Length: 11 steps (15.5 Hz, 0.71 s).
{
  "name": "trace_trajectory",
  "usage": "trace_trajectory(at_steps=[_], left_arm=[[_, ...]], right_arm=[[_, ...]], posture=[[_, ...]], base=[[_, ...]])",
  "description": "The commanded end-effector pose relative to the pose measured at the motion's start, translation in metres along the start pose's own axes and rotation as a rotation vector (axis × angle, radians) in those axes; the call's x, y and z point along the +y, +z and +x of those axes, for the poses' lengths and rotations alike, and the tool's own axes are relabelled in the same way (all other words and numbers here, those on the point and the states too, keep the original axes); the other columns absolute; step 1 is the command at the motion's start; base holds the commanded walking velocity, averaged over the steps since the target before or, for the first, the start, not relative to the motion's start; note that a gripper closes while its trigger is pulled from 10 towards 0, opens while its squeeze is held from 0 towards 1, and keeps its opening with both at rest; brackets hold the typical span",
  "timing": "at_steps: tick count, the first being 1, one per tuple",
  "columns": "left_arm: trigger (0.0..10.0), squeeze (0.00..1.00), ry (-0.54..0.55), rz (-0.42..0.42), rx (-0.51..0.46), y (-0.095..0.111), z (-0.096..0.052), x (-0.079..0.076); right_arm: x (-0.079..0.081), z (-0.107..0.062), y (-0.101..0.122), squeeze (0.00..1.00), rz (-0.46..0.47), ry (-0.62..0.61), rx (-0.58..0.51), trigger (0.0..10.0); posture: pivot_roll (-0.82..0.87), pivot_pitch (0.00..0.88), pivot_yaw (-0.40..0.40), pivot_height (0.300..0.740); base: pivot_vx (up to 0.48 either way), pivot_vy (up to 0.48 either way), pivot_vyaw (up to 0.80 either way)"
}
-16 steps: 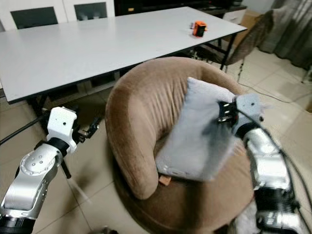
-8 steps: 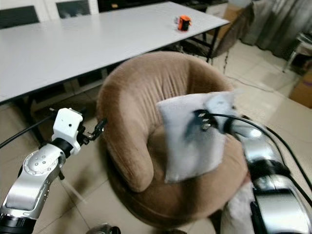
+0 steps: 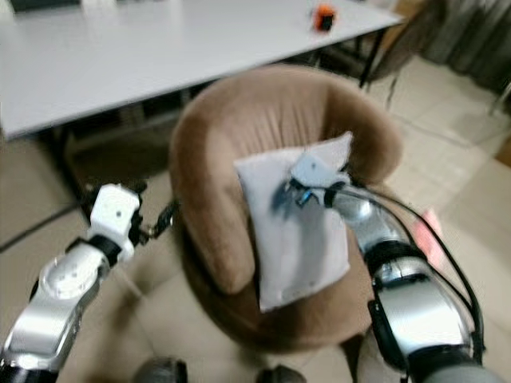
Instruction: Move the pillow to the sofa from floor
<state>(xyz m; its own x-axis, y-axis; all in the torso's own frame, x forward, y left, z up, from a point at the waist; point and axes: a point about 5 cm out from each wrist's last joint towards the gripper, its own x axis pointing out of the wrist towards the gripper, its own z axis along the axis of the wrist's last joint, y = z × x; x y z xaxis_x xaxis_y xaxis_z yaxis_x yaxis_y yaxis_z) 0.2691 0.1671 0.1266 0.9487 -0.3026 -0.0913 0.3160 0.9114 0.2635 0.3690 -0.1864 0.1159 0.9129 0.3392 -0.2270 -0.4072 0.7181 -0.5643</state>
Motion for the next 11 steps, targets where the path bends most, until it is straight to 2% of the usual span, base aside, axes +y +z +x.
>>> trace_trajectory(at_steps=[1,2,3,4,6,8,9,11], left_arm=[[10.0,0.0,0.046,0.005,-0.014,0.006,0.001,0.005],[10.0,0.0,0.07,-0.019,-0.014,0.006,0.002,0.007],[10.0,0.0,0.078,-0.015,-0.013,0.006,0.003,0.008],[10.0,0.0,0.082,-0.015,-0.012,0.006,0.003,0.008],[10.0,0.0,0.107,-0.017,-0.025,0.008,0.008,0.011],[10.0,0.0,0.124,-0.016,-0.032,0.011,0.014,0.013],[10.0,0.0,0.127,-0.021,-0.031,0.011,0.015,0.013],[10.0,0.0,0.148,-0.015,-0.029,0.011,0.017,0.015]], right_arm=[[-0.018,-0.007,-0.001,0.0,0.079,-0.115,-0.046,10.0],[-0.024,-0.015,-0.007,0.0,0.202,-0.198,-0.082,10.0],[-0.028,-0.022,-0.013,0.0,0.25,-0.272,-0.092,10.0],[-0.029,-0.024,-0.015,0.0,0.261,-0.301,-0.094,10.0],[-0.032,-0.042,-0.027,0.0,0.346,-0.466,-0.118,10.0],[-0.035,-0.057,-0.025,0.0,0.358,-0.569,-0.146,10.0],[-0.036,-0.059,-0.024,0.0,0.357,-0.583,-0.15,10.0],[-0.032,-0.065,-0.016,0.0,0.435,-0.617,-0.133,10.0]], posture=[[0.03,0.075,-0.075,0.74],[0.03,0.064,-0.066,0.74],[0.02,0.058,-0.061,0.74],[0.02,0.056,-0.058,0.74],[0.01,0.042,-0.032,0.74],[0.0,0.038,-0.009,0.74],[0.0,0.036,-0.007,0.74],[-0.01,0.032,-0.012,0.74]], base=[[0.0,0.0,0.0],[0.0,0.0,0.0],[0.0,0.0,0.0],[0.0,0.0,0.0],[0.0,0.0,0.0],[0.0,0.0,0.0],[0.0,0.0,0.0],[0.0,0.0,0.0]])
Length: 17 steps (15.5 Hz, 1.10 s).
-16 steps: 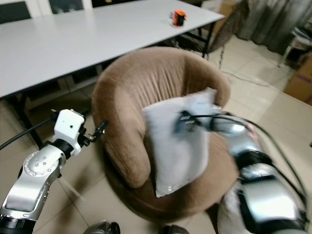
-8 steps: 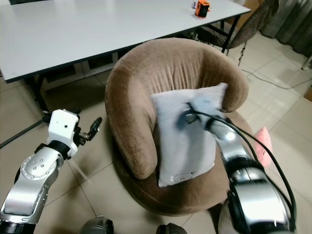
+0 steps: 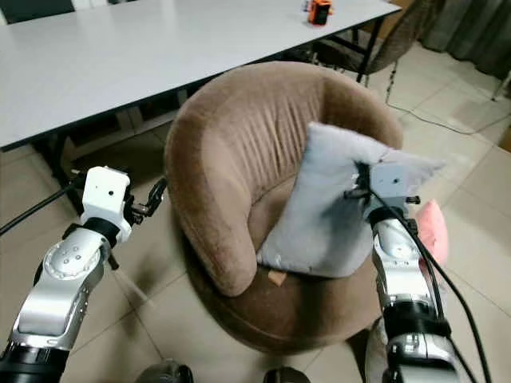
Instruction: Move the pillow to the sofa from floor
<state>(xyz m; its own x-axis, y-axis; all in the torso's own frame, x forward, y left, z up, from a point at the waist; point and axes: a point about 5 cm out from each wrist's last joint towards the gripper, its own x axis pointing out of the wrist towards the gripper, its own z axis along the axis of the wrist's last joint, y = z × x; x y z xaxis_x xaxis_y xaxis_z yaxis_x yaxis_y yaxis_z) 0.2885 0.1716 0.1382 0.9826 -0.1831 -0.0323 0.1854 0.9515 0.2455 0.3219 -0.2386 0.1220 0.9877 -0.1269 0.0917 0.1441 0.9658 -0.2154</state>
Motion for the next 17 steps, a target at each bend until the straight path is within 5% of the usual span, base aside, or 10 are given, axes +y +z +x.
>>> trace_trajectory(at_steps=[1,10,17], left_arm=[[10.0,0.0,0.026,0.003,-0.01,0.002,0.001,0.002],[10.0,0.0,0.028,-0.026,-0.066,0.007,0.0,0.006],[10.0,0.0,0.032,-0.031,-0.07,0.008,0.0,0.011]], right_arm=[[0.0,-0.002,0.019,0.0,0.048,-0.033,-0.049,10.0],[0.017,-0.02,0.032,0.0,0.18,-0.02,0.017,10.0],[0.034,-0.022,0.031,0.0,0.102,0.102,0.07,10.0]], posture=[[0.0,0.03,-0.016,0.74],[-0.01,0.014,-0.021,0.74],[0.0,0.013,-0.023,0.74]], base=[[0.0,0.0,0.0],[0.107,0.0,-0.09],[0.421,0.0,-0.21]])
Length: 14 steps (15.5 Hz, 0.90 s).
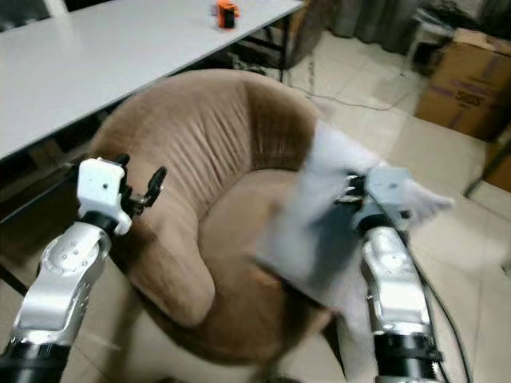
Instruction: Move the pillow to the sofa from floor
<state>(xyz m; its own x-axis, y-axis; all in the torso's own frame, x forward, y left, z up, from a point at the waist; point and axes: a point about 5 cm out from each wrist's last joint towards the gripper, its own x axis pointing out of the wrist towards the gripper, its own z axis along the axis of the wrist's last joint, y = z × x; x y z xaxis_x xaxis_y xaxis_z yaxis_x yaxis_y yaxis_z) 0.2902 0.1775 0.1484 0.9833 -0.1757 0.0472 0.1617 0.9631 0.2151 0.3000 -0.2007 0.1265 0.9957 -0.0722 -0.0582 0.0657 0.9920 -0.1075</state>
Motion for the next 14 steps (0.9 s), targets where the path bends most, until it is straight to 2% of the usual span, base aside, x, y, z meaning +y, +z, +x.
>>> trace_trajectory(at_steps=[1,3,7,14], left_arm=[[10.0,0.0,0.008,0.001,0.006,-0.0008,-0.0003,0.003],[10.0,0.0,0.01,0.008,0.009,-0.001,-0.0007,0.0035],[10.0,0.0,-0.013,0.034,0.019,-0.003,-0.0039,0.0011],[10.0,0.0,-0.033,0.048,0.025,-0.0043,-0.0036,0.0006]], right_arm=[[0.0059,0.0019,0.0168,0.0,-0.029,0.044,-0.068,10.0],[0.008,0.0012,0.0179,0.0,0.009,0.047,-0.081,10.0],[0.0136,-0.0001,0.0152,0.0,-0.009,0.101,-0.065,10.0],[0.0119,-0.0007,0.0127,0.0,-0.008,0.095,-0.056,10.0]], posture=[[0.01,0.013,-0.023,0.74],[0.01,0.014,-0.026,0.74],[0.01,0.017,-0.029,0.74],[0.02,0.009,-0.021,0.74]], base=[[0.424,0.0,0.8],[0.364,0.0,0.4],[0.0,0.0,0.0],[0.0,0.0,0.0]])
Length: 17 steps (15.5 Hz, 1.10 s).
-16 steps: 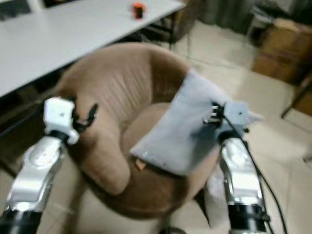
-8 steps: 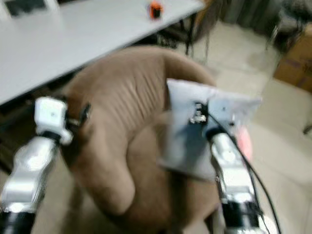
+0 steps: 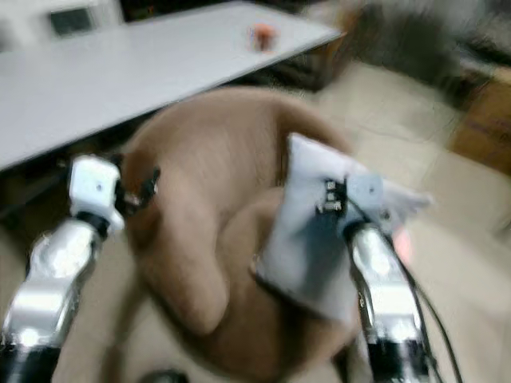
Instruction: Move the pillow to the sofa from floor
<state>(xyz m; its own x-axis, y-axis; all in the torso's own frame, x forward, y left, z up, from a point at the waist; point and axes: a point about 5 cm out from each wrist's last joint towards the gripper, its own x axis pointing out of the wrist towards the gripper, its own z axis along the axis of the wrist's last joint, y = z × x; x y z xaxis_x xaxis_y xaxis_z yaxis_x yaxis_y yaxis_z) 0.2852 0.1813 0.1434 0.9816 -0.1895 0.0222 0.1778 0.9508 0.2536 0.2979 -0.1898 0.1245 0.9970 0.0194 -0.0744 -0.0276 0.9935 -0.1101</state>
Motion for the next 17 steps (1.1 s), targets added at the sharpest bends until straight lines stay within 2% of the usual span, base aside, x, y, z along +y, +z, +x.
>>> trace_trajectory(at_steps=[1,5,9,11,13,15,17], left_arm=[[10.0,0.0,-0.016,0.01,0.004,0.0009,0.0025,-0.0013],[10.0,0.0,0.014,0.019,0.028,-0.0028,0.0046,0.0013],[10.0,0.0,-0.004,0.01,0.017,-0.0029,0.0031,0.0002],[10.0,0.0,-0.008,0.003,0.012,-0.0025,0.0027,0.0003],[10.0,0.0,-0.01,-0.001,0.01,-0.0025,0.0023,-0.0002],[10.0,0.0,-0.011,-0.004,0.01,-0.0024,0.0021,-0.0004],[10.0,0.0,-0.012,-0.004,0.01,-0.0023,0.0022,-0.0003]], right_arm=[[0.0005,0.0019,0.0135,0.0,-0.004,0.001,-0.061,10.0],[0.0012,0.001,0.0118,0.0,-0.006,-0.001,-0.056,10.0],[0.0007,0.0007,0.0107,0.0,-0.022,-0.006,-0.053,10.0],[0.0028,0.0012,0.0114,0.0,-0.053,0.007,-0.053,10.0],[0.0028,0.0012,0.0111,0.0,-0.052,0.002,-0.048,10.0],[0.001,0.0012,0.0103,0.0,-0.021,-0.021,-0.043,10.0],[-0.0002,0.0014,0.0105,0.0,-0.03,-0.024,-0.044,10.0]], posture=[[0.02,0.007,-0.022,0.74],[0.02,0.0,-0.022,0.74],[0.02,0.0,-0.027,0.74],[0.02,0.0,-0.028,0.74],[0.02,0.0,-0.029,0.74],[0.01,0.0,-0.029,0.74],[0.01,0.0,-0.029,0.74]], base=[[0.0,0.0,0.0],[0.0,0.0,0.0],[0.0,0.0,0.0],[0.259,0.0,0.0],[0.33,0.0,0.51],[0.332,0.0,0.0],[0.334,0.0,0.0]])
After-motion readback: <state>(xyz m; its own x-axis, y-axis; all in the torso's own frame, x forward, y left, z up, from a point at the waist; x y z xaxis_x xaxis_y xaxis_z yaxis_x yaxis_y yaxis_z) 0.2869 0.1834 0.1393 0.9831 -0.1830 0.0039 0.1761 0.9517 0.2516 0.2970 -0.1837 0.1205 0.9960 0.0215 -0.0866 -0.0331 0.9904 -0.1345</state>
